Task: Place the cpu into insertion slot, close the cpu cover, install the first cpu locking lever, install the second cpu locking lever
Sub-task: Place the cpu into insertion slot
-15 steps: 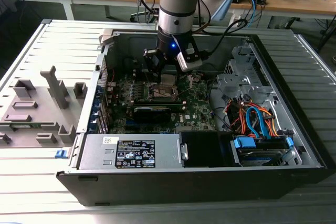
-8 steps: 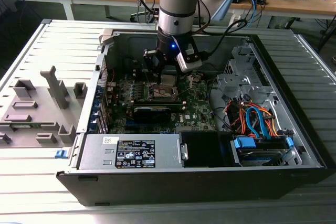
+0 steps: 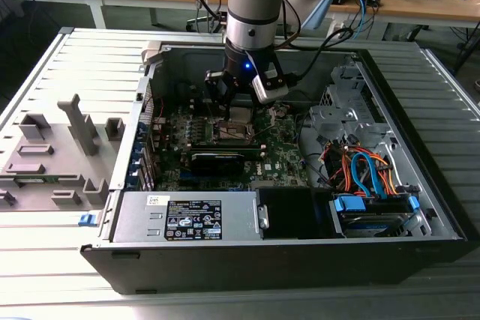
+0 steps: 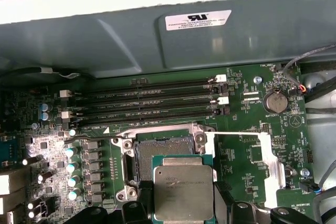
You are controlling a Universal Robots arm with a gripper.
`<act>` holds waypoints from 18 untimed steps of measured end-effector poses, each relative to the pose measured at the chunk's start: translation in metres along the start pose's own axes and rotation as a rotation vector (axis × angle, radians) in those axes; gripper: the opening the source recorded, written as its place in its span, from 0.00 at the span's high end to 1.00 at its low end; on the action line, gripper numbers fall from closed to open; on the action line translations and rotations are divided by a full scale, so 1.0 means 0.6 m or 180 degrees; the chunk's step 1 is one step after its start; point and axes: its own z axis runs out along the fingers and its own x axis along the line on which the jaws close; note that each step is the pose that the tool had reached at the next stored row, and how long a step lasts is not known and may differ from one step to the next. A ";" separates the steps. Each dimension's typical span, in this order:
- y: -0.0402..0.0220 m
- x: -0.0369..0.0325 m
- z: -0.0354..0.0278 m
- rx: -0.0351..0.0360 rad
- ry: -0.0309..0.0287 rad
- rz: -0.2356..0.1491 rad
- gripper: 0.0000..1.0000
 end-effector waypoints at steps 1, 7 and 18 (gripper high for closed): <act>0.000 0.000 0.000 0.0001 0.0000 0.0001 0.45; 0.000 0.000 0.001 0.0007 -0.0001 0.0008 0.45; 0.000 0.000 0.001 0.0024 -0.0003 0.0025 0.45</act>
